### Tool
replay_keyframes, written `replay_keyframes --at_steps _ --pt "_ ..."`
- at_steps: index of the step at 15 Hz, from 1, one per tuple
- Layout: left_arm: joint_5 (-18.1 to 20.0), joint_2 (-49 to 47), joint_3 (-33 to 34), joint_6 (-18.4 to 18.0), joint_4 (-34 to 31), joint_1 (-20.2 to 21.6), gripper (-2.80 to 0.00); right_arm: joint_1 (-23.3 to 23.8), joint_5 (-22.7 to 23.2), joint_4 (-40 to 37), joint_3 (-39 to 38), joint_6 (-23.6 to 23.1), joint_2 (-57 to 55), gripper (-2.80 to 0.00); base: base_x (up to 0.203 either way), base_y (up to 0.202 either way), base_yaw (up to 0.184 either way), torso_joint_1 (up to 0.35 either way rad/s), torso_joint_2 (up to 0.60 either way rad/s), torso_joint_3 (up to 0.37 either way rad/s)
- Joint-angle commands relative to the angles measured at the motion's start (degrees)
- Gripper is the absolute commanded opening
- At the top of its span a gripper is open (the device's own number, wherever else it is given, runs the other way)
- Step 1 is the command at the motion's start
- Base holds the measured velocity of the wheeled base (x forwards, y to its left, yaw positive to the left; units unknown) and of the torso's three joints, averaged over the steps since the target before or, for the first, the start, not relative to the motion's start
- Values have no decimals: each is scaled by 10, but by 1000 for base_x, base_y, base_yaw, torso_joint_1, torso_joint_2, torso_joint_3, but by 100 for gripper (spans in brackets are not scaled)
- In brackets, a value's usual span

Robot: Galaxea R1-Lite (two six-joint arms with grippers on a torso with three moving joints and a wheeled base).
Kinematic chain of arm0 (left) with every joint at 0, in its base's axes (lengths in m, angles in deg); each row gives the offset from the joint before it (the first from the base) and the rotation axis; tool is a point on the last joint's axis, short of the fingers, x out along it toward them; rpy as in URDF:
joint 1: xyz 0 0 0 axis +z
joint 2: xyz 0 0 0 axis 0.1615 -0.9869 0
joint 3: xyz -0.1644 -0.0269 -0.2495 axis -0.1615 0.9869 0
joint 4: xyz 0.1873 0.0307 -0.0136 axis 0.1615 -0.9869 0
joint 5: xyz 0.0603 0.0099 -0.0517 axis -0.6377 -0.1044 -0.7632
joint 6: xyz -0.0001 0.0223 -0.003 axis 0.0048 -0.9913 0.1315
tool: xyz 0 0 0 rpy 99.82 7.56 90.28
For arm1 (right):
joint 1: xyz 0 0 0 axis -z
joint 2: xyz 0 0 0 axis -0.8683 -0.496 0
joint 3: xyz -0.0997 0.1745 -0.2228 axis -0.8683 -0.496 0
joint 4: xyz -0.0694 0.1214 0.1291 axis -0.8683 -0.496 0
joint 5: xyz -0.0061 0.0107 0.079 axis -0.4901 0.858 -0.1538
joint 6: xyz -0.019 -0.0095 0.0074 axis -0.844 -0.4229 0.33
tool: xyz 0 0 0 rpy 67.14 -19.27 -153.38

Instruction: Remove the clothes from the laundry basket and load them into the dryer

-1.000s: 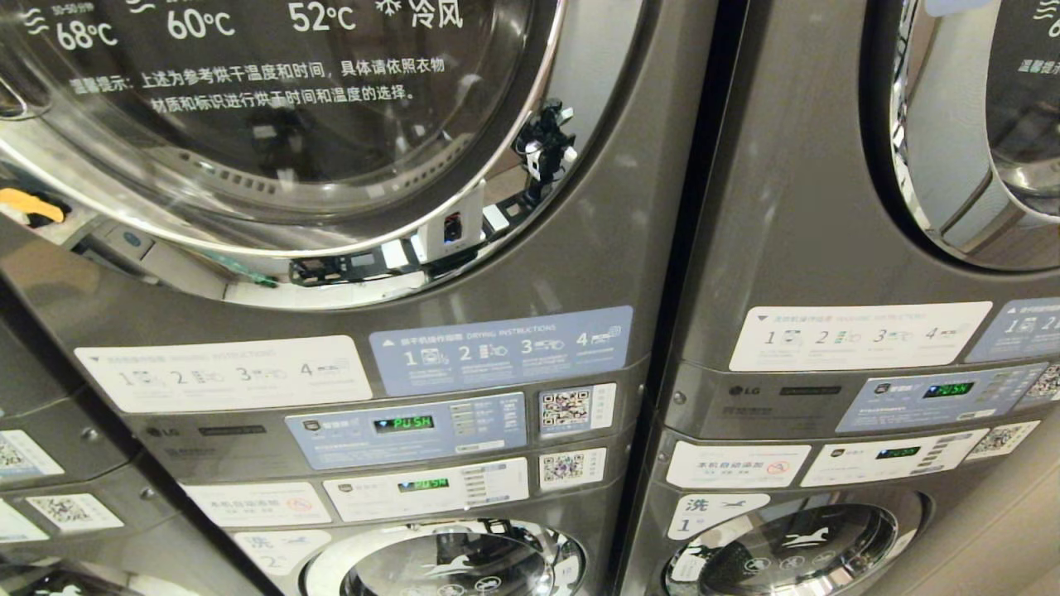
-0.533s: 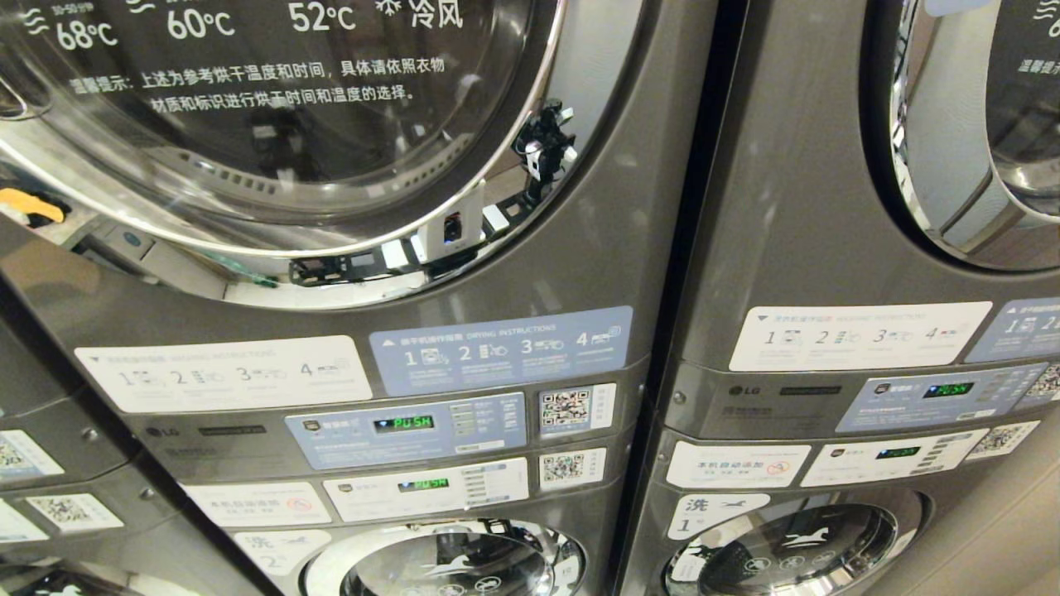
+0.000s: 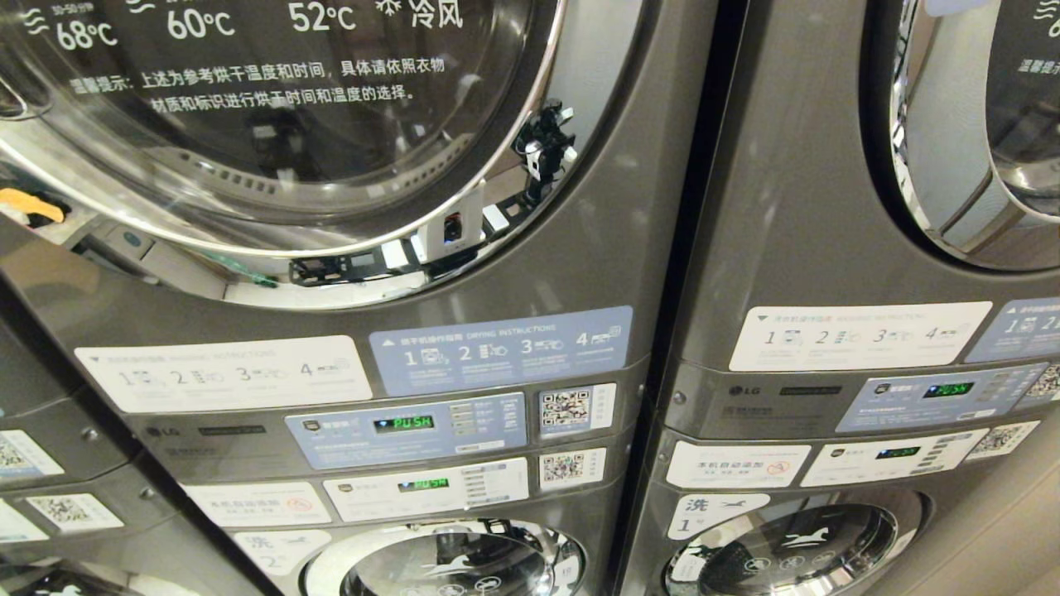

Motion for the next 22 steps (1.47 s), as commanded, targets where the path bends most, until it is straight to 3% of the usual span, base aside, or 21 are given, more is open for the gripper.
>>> replay_keyframes --at_steps 1,22 --pt "0 0 1 0 0 0 -280 0 0 0 0 0 0 -280 0 0 0 0 0 0" --pt "0 -1 1 0 0 0 -280 0 0 0 0 0 0 -280 0 0 0 0 0 0"
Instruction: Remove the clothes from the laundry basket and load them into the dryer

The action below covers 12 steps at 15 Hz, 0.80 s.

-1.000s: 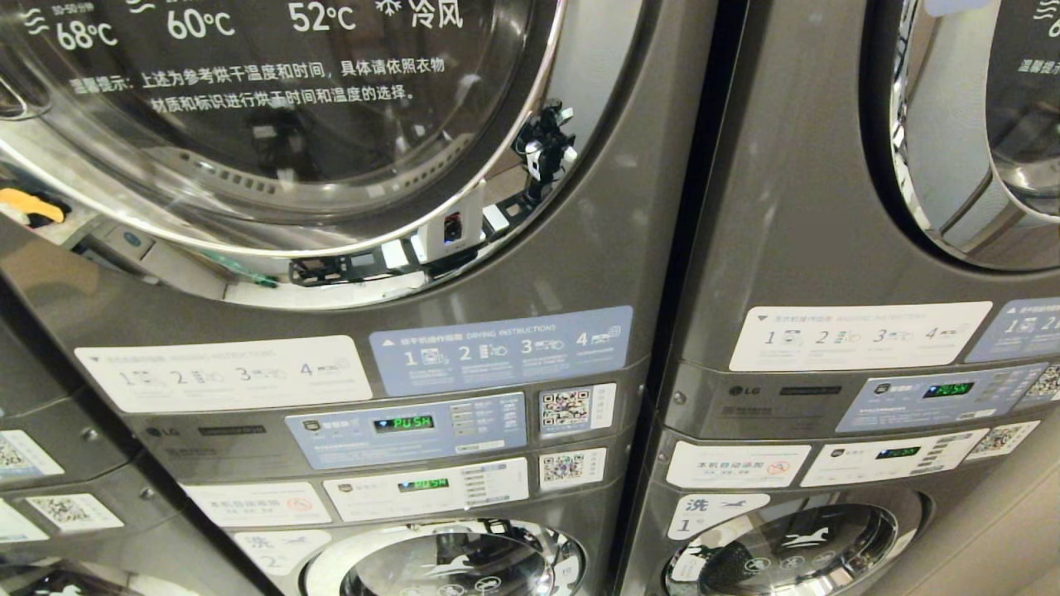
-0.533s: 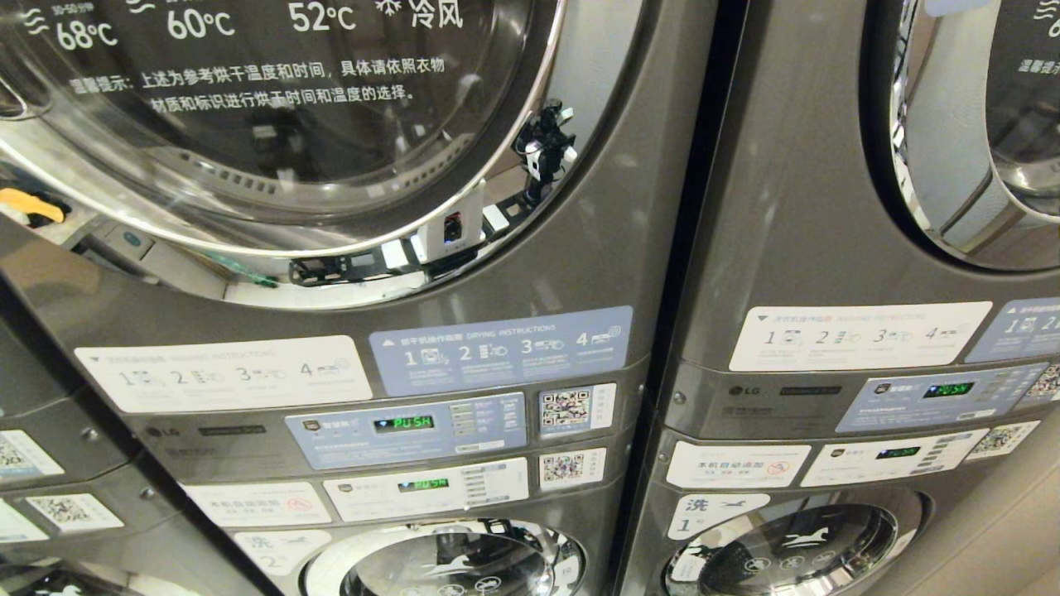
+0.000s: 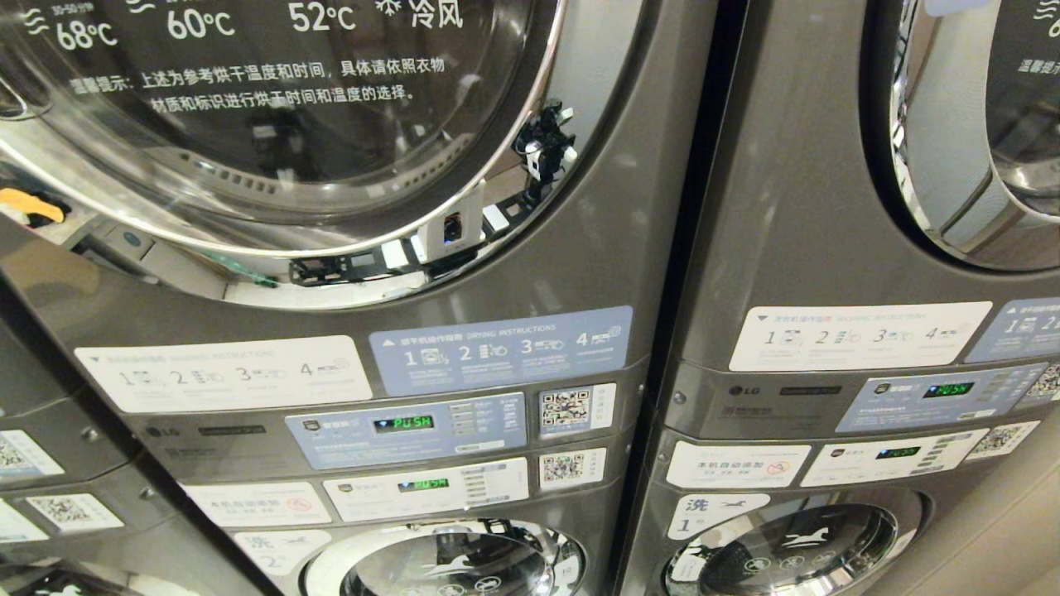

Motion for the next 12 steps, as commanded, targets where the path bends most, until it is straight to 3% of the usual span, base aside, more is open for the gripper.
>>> replay_keyframes --at_steps 1,12 --pt "-1 0 1 0 0 0 -280 0 0 0 0 0 -1 -280 0 0 0 0 0 0" --pt "0 0 1 0 0 0 -280 0 0 0 0 0 0 -280 0 0 0 0 0 0"
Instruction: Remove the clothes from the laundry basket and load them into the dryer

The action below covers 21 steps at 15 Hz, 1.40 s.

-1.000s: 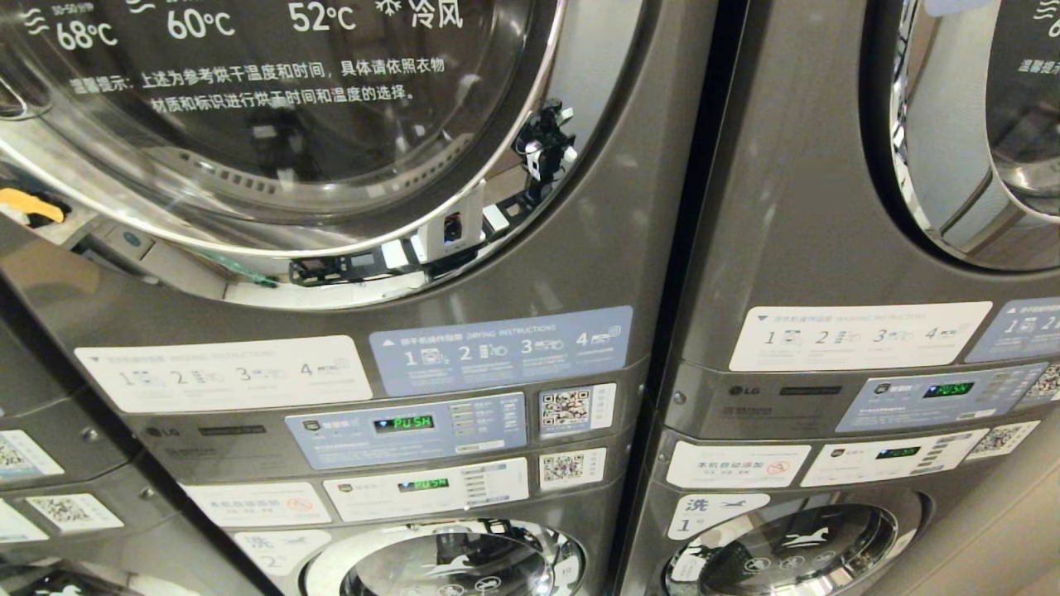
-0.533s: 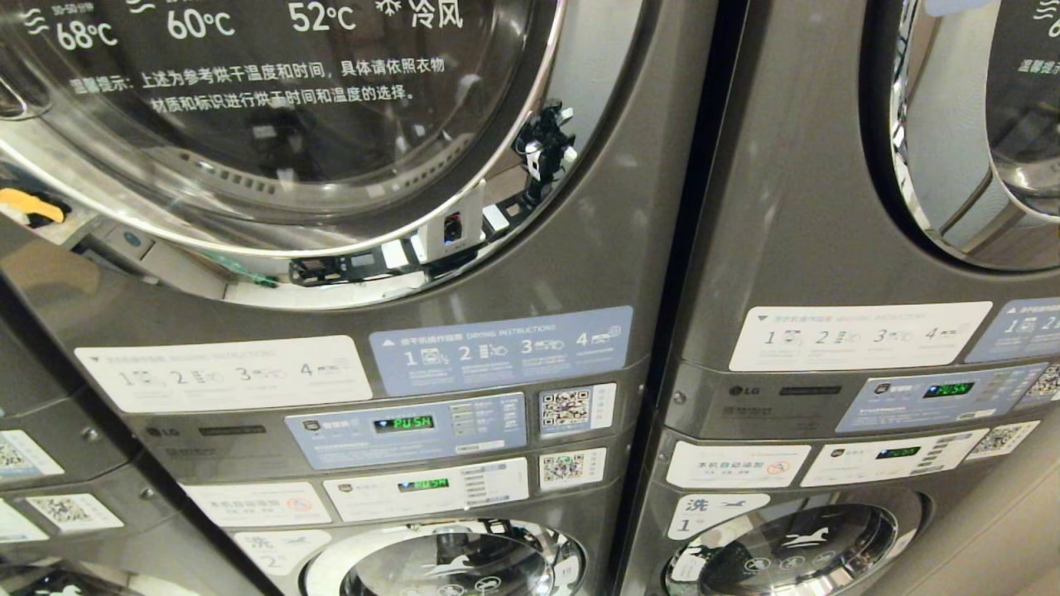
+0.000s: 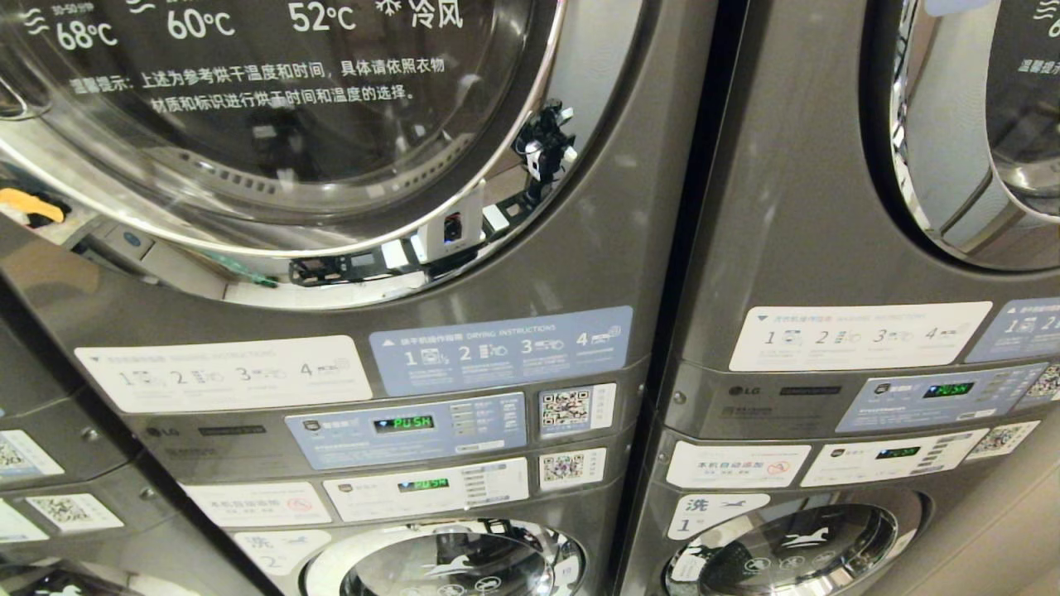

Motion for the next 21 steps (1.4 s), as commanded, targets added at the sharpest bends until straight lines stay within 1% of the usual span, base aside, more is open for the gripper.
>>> replay_keyframes --at_steps 1,21 --pt "0 0 1 0 0 0 -280 0 1 0 0 0 0 -280 0 0 0 0 0 0" --pt "0 0 1 0 0 0 -280 0 0 0 0 0 0 -280 0 0 0 0 0 0"
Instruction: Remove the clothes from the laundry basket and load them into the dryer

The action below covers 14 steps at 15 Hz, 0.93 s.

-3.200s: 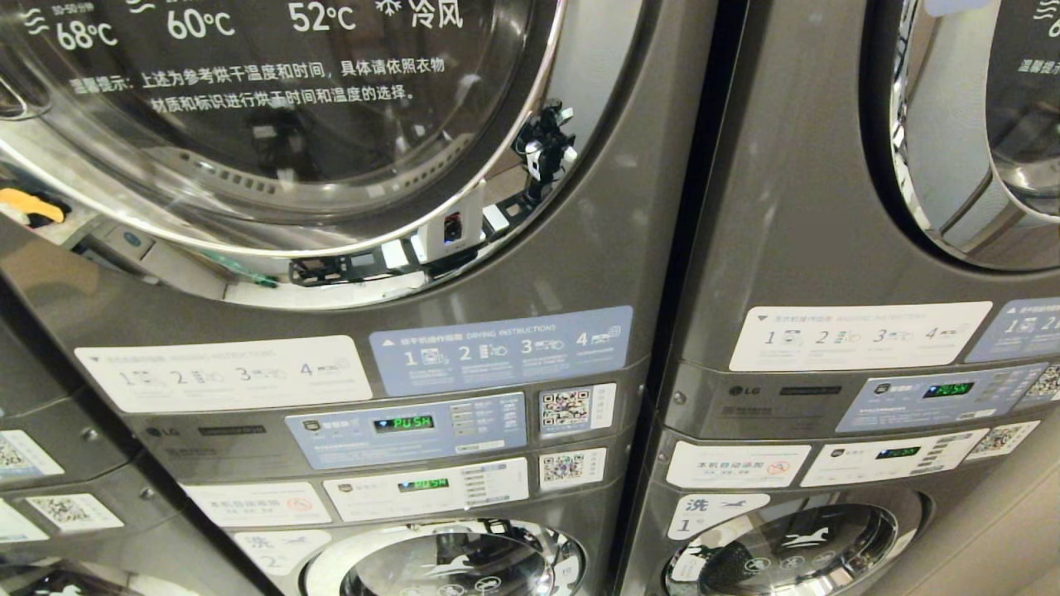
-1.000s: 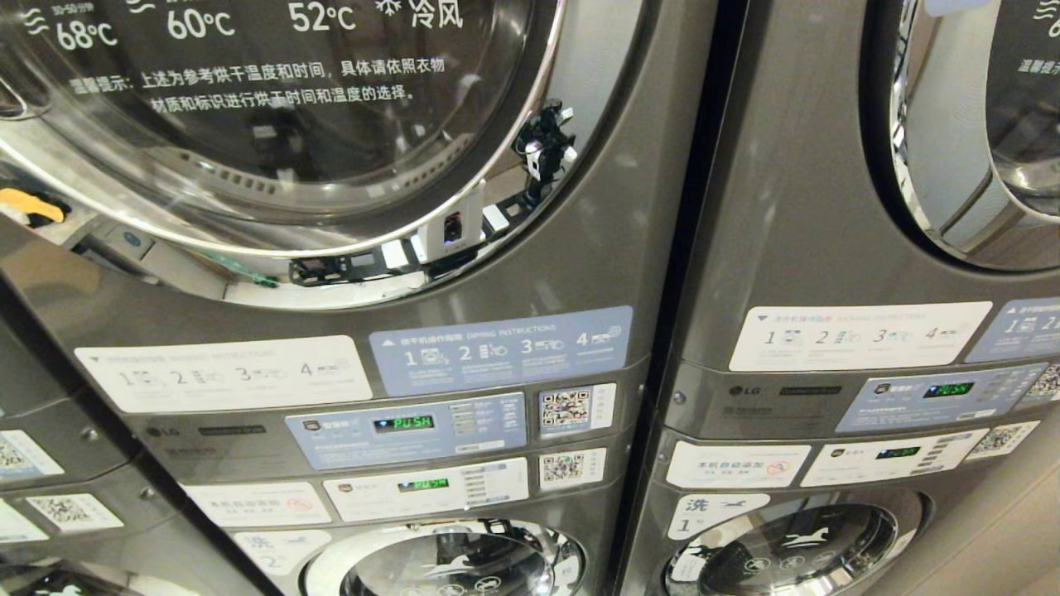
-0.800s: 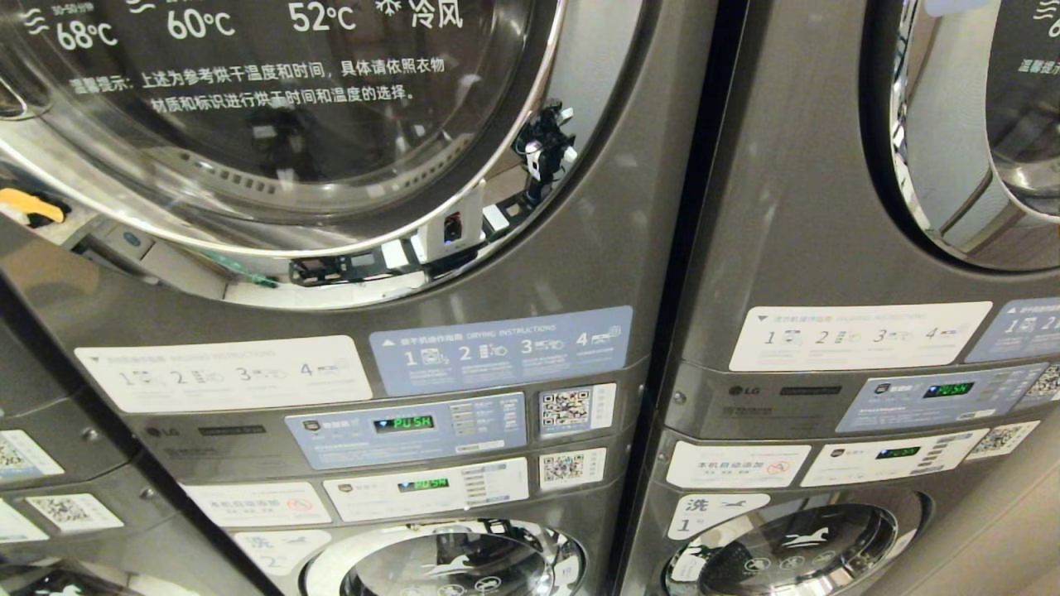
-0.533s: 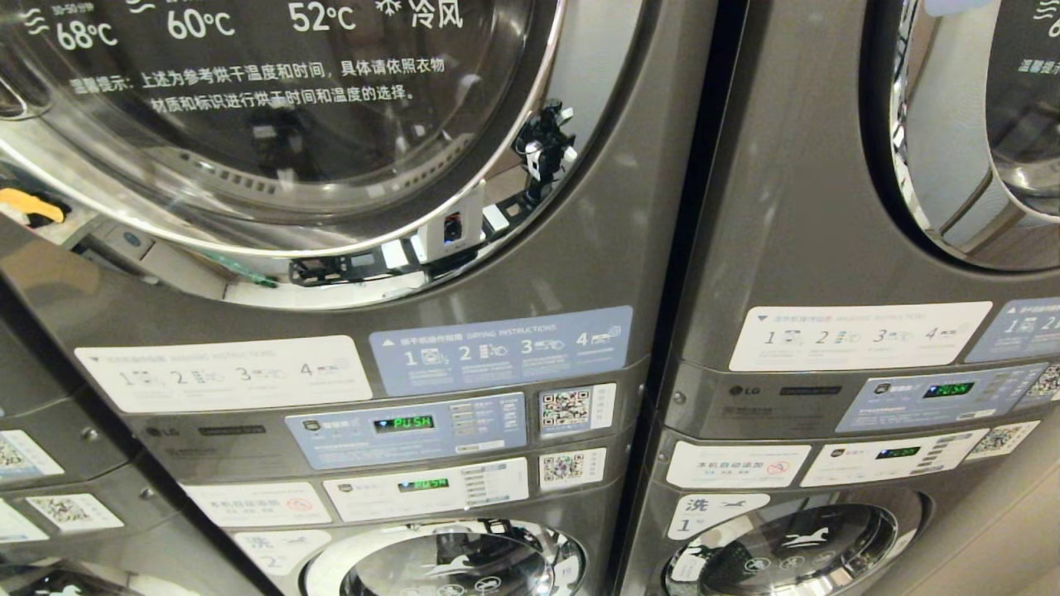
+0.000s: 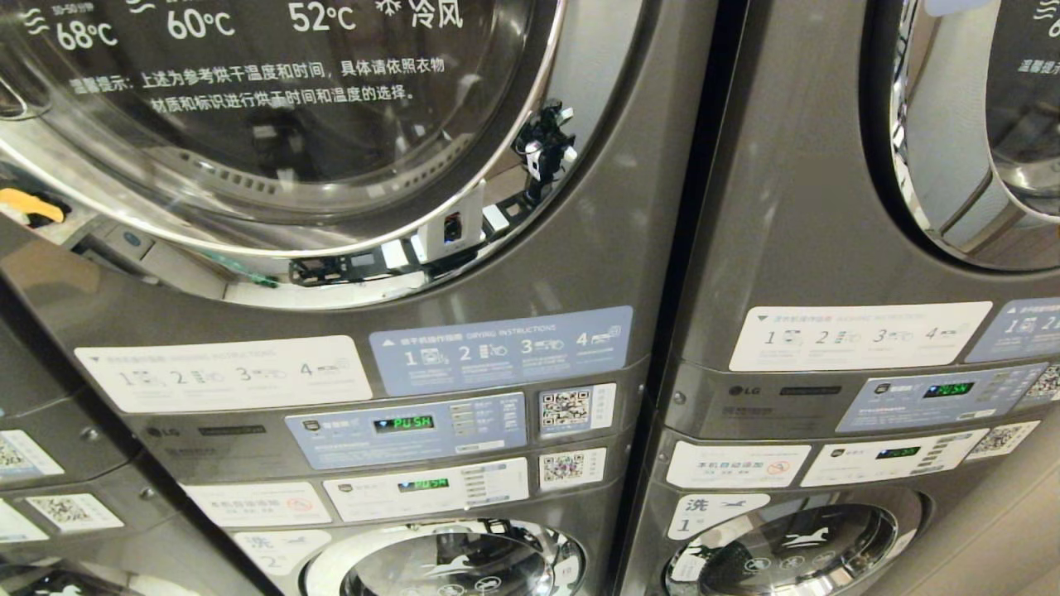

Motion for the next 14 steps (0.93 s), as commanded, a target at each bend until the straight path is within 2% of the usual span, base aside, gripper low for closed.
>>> replay_keyframes --at_steps 1,14 --pt "0 -1 1 0 0 0 -280 0 1 0 0 0 0 -280 0 0 0 0 0 0" --pt "0 -1 1 0 0 0 -280 0 1 0 0 0 -1 -280 0 0 0 0 0 0"
